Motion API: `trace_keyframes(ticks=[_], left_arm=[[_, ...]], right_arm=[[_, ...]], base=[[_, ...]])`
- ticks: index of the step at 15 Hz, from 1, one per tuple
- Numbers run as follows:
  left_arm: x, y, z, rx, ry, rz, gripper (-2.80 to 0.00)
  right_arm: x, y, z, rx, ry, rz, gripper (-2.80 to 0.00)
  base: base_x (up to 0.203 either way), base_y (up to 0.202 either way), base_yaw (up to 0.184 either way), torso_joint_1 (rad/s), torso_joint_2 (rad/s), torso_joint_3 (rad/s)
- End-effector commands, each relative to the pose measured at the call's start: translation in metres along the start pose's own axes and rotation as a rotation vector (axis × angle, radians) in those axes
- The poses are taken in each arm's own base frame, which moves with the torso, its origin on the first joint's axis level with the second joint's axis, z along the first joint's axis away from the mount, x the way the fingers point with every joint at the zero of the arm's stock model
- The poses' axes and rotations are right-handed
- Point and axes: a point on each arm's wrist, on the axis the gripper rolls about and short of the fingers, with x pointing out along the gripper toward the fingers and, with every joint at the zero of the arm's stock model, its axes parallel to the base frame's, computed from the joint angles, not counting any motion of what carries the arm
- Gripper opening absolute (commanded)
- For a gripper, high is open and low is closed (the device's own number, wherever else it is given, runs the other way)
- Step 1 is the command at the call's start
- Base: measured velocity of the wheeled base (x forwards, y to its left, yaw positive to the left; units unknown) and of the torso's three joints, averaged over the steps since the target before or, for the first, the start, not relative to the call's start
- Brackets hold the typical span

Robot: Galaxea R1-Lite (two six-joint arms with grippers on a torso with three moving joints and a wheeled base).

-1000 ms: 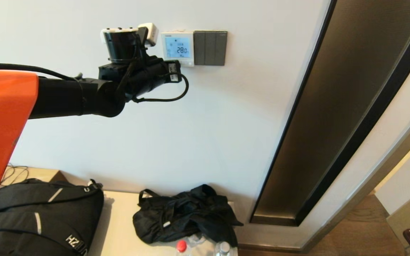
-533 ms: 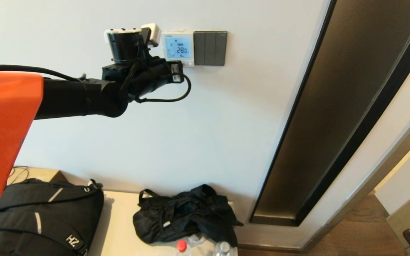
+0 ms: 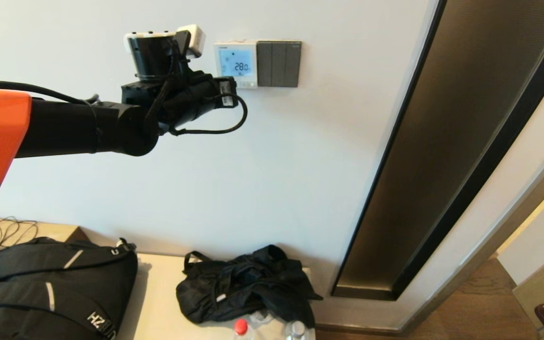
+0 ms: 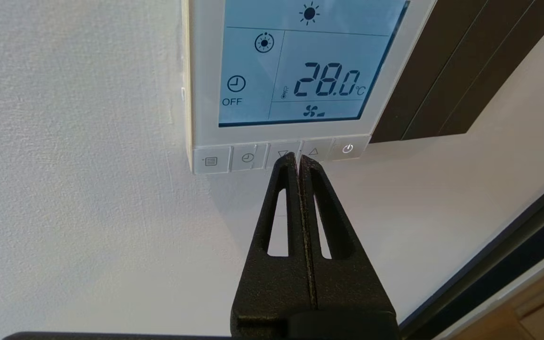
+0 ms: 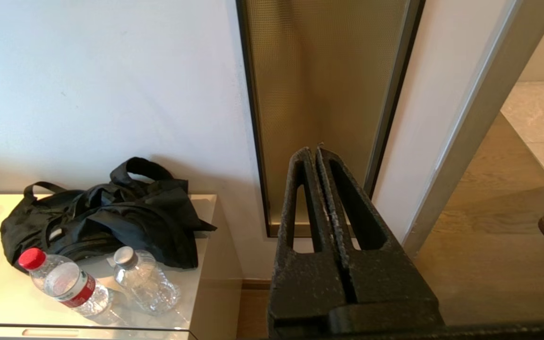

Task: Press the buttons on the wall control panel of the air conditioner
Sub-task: Press the temperature decrease button

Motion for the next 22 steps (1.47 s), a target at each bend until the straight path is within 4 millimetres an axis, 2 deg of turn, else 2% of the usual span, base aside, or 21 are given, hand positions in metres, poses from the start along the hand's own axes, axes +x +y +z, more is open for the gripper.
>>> trace_keyframes(ticks=[1, 13, 19, 22], left_arm=[[-0.002, 0.0, 0.003, 0.0, -0.008, -0.001, -2.8], [0.018, 0.001, -0.017, 0.001, 0.024, -0.002, -2.8], [0.016, 0.001, -0.015, 0.001, 0.021, -0.003, -2.8], [0.008, 0.0, -0.01, 0.001, 0.016, -0.003, -2.8]], right_arm=[[0.0, 0.0, 0.0, 0.0, 0.002, 0.0, -2.8], [0.0, 0.0, 0.0, 0.0, 0.002, 0.0, -2.8], [0.0, 0.0, 0.0, 0.0, 0.002, 0.0, -2.8], [0.0, 0.0, 0.0, 0.0, 0.002, 0.0, -2.8]], base=[[0.0, 0.0, 0.0, 0.0, 0.0, 0.0], [0.0, 0.0, 0.0, 0.0, 0.0, 0.0], [0.0, 0.0, 0.0, 0.0, 0.0, 0.0], [0.0, 0.0, 0.0, 0.0, 0.0, 0.0]])
